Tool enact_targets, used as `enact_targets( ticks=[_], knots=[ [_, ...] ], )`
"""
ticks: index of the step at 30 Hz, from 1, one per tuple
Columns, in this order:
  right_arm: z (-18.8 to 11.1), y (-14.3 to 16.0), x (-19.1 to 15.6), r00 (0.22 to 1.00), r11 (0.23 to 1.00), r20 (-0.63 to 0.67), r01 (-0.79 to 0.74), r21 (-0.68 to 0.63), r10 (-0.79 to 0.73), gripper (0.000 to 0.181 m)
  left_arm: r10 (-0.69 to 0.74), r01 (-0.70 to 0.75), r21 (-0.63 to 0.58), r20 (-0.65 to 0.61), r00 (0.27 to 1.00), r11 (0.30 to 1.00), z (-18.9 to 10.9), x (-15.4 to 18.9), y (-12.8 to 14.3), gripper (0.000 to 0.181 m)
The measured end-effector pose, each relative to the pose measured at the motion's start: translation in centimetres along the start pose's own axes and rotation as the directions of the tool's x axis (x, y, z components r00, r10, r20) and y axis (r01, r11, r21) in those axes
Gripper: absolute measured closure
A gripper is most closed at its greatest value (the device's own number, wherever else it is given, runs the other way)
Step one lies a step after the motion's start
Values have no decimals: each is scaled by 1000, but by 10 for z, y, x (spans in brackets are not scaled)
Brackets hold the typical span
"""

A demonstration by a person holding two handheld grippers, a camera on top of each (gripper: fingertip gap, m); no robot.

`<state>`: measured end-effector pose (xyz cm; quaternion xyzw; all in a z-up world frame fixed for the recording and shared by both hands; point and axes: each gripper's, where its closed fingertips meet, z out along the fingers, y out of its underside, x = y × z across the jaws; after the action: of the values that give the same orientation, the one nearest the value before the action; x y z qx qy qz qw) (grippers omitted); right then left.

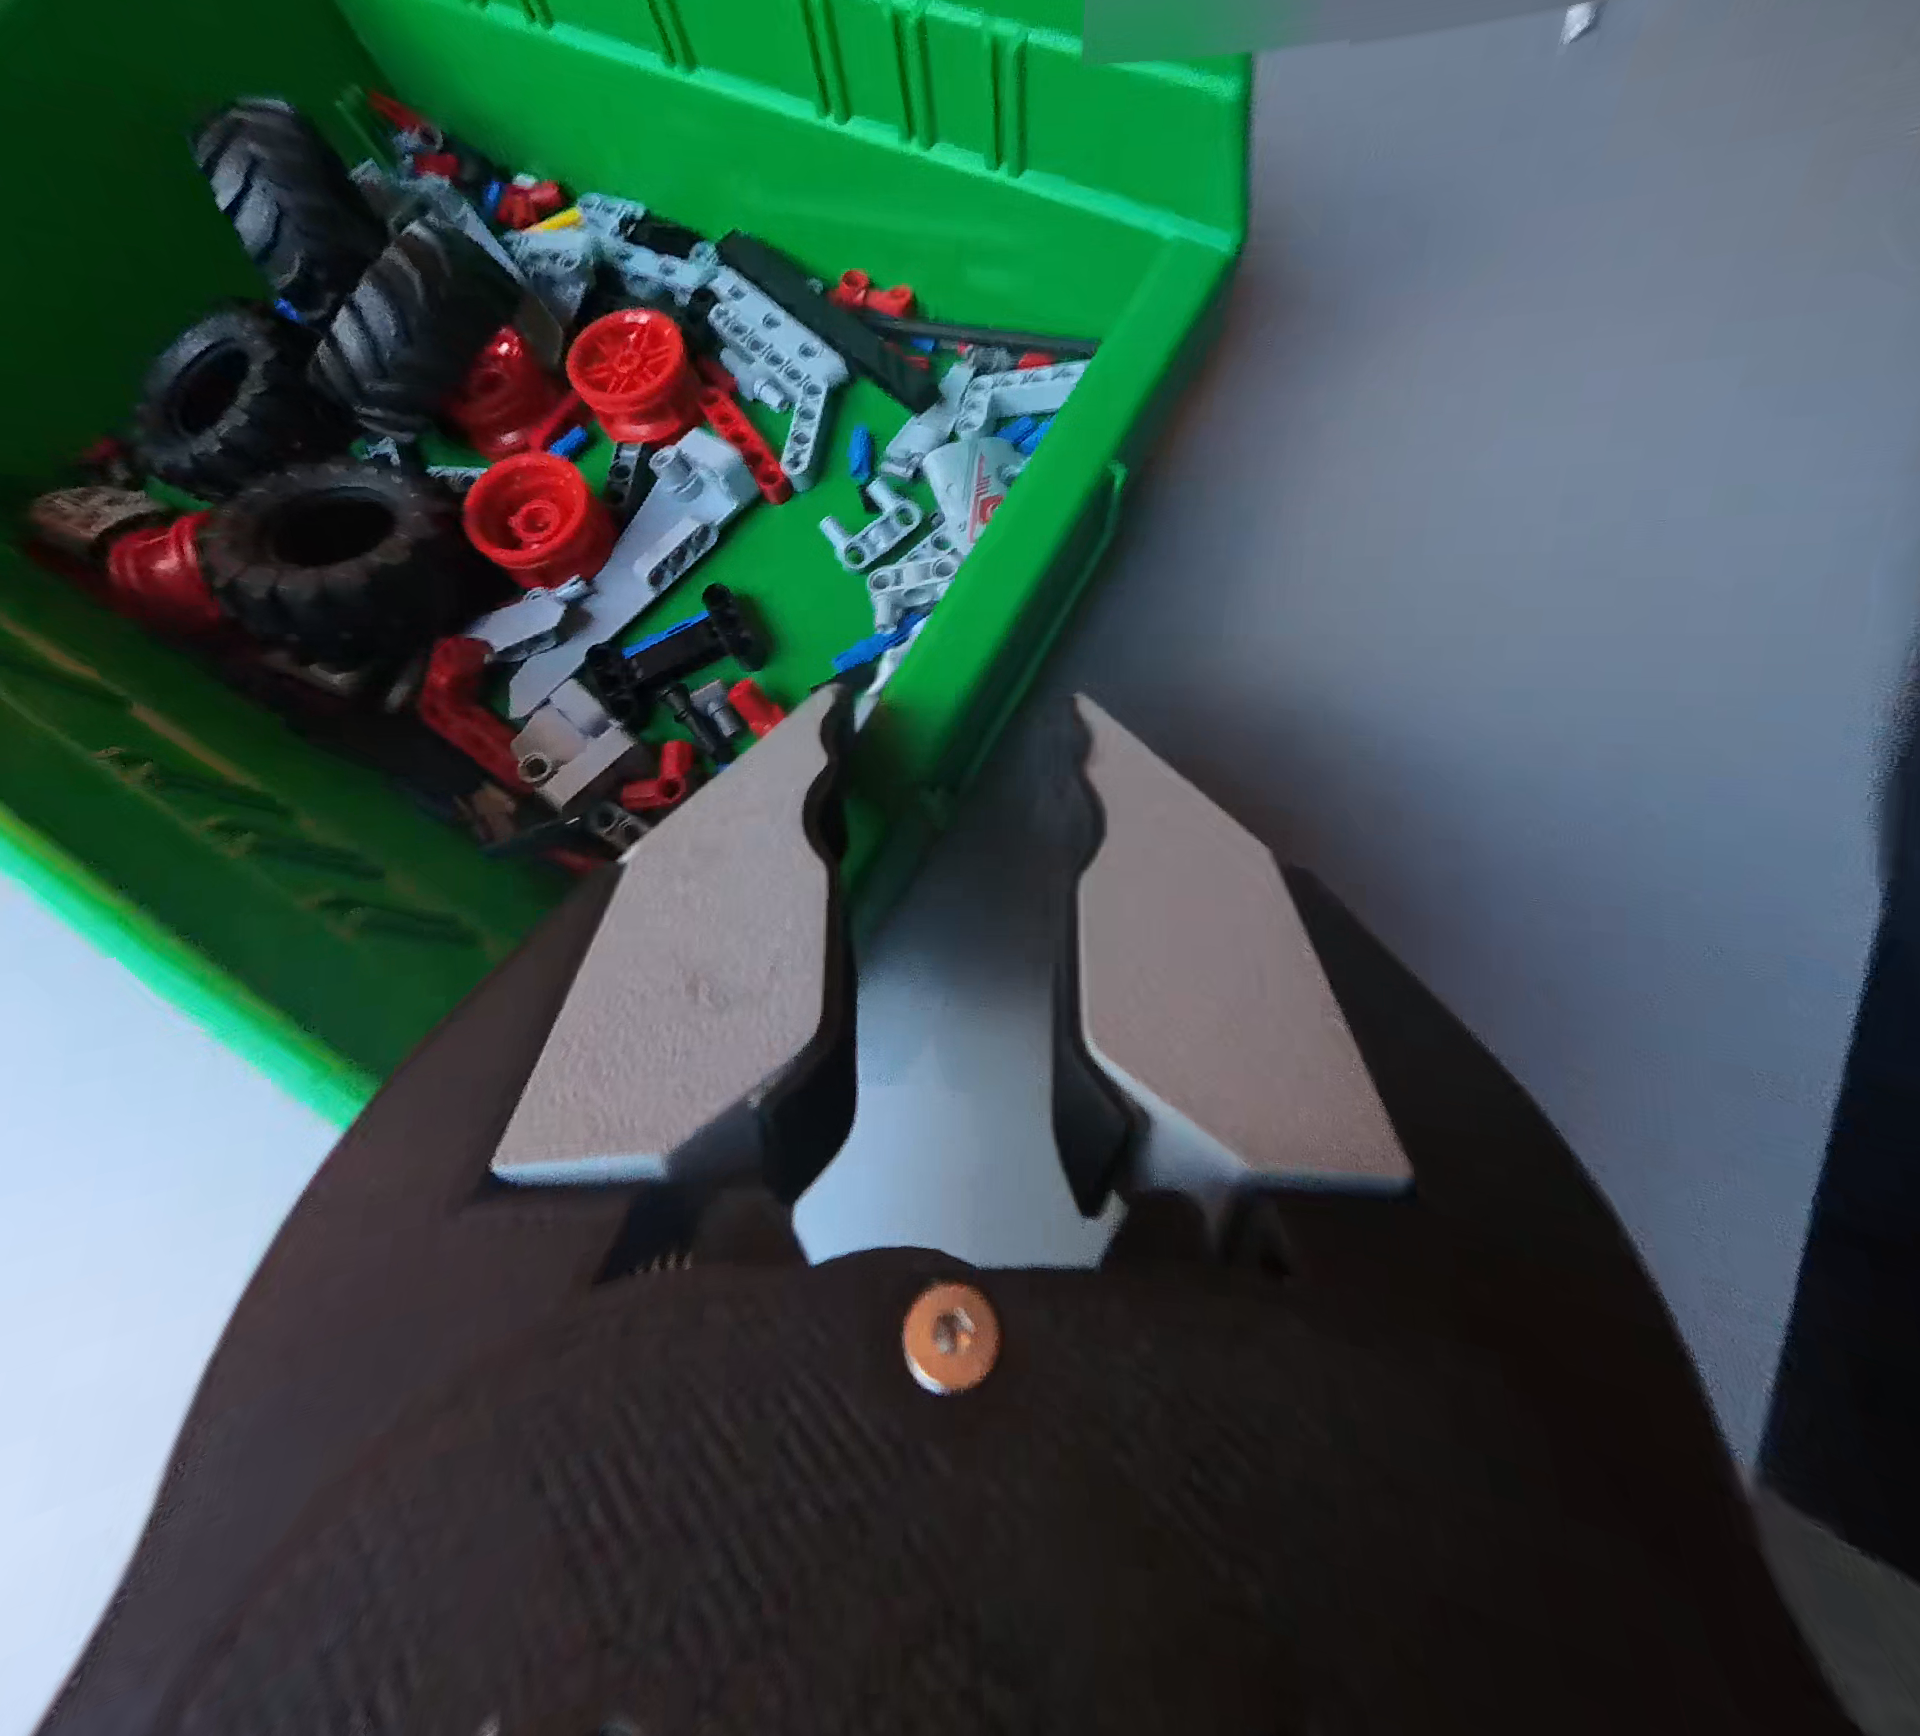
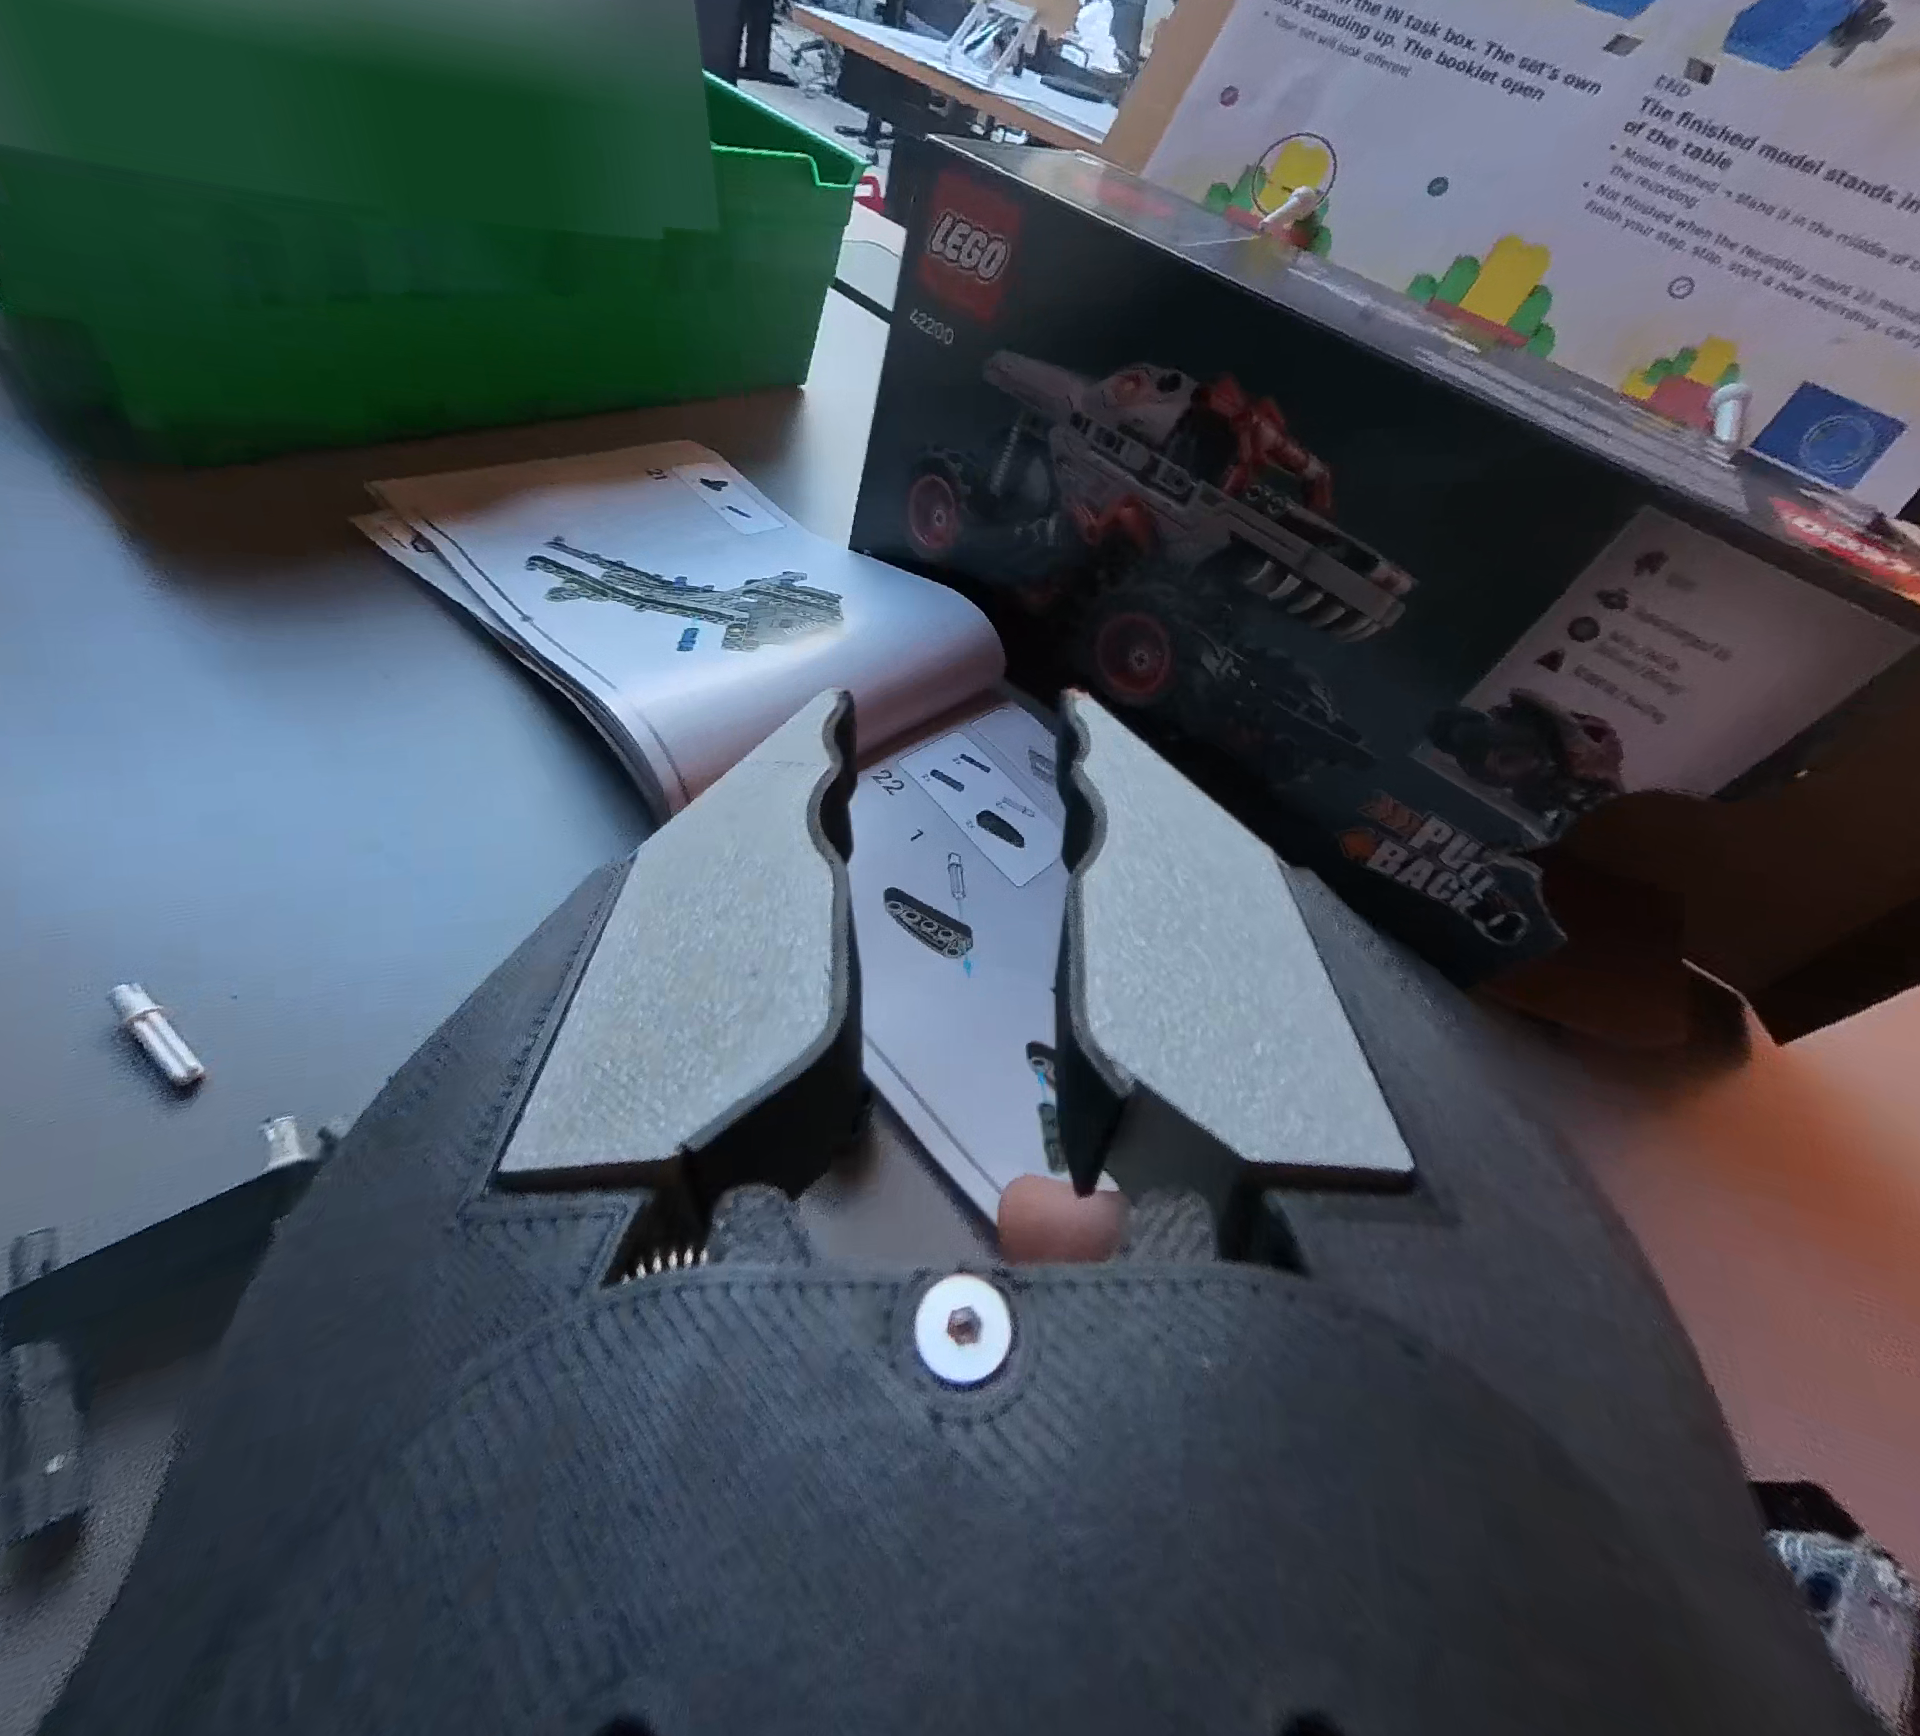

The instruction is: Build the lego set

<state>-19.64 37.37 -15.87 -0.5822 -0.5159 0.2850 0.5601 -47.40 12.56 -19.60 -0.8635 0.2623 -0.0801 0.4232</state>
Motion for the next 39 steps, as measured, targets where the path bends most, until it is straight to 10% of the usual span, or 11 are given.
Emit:
enact_targets(
  ticks=[4,20,29,39],
  knots=[
    [7,4,-1,1000,1000,10,16,-24,-16,146,-60,77,167,-107,993,983,-3,11,-9,135],
    [2,-12,4,1000,998,9,-20,64,20,147,123,-97,135,-204,971,986,7,46,0,143],
    [-83,-61,50,975,936,-188,-46,349,118,150,114,-33,215,-373,921,976,19,86,-28,156],
    [-122,-41,35,981,944,-169,-37,328,97,157,160,-54,251,-427,890,967,78,148,-86,164]
  ],
)
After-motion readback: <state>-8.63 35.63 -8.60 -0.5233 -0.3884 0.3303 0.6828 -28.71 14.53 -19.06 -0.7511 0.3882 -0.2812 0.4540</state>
